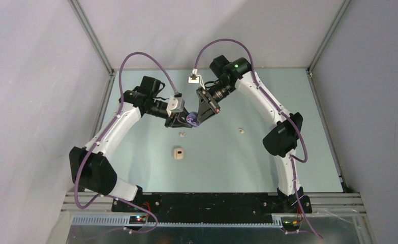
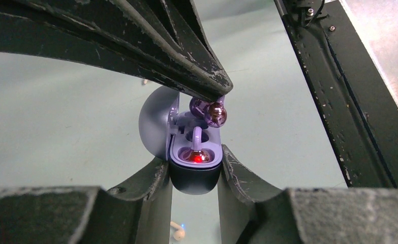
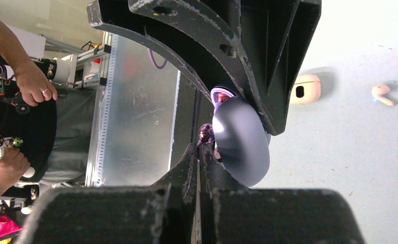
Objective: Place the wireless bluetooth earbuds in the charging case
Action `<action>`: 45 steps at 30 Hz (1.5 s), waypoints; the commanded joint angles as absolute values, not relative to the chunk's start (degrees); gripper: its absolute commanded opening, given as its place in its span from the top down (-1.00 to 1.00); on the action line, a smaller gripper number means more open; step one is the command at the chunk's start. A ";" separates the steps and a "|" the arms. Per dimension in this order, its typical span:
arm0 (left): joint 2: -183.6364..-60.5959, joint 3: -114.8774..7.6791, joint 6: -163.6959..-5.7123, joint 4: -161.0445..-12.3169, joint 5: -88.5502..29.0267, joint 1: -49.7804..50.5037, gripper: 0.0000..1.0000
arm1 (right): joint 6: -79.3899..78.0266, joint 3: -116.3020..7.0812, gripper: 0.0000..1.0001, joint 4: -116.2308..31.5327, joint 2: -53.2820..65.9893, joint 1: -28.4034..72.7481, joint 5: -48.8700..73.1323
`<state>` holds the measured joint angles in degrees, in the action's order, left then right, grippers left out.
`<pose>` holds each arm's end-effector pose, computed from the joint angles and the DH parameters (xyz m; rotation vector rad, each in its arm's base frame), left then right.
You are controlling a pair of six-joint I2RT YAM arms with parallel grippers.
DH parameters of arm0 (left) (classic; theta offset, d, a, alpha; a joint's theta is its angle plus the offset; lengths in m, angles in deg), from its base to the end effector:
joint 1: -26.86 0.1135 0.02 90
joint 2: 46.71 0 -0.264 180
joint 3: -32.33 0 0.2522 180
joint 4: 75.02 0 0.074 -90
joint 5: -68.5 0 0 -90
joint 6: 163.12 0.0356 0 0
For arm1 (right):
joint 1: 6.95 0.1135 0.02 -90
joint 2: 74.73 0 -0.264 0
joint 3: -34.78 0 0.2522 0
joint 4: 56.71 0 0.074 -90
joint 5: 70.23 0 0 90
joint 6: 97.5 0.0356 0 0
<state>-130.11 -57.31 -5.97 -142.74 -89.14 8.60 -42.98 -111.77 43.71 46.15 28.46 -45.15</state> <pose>0.2576 -0.1197 0.3262 1.6292 1.2561 -1.0236 0.3124 0.2617 0.3634 -1.5938 1.8785 1.5612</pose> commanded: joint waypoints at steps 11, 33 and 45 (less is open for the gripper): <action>-128.21 -58.46 -0.82 -145.55 -89.40 8.18 1.00 | -42.36 -112.40 1.00 43.50 44.87 28.53 -44.45; -125.58 -56.08 -4.52 -140.59 -89.71 8.16 1.00 | -41.12 -110.75 1.00 42.41 44.76 28.54 -44.57; -124.94 -55.83 -1.46 -142.92 -89.54 7.50 1.00 | -37.29 -110.26 1.00 39.02 44.63 28.82 -42.43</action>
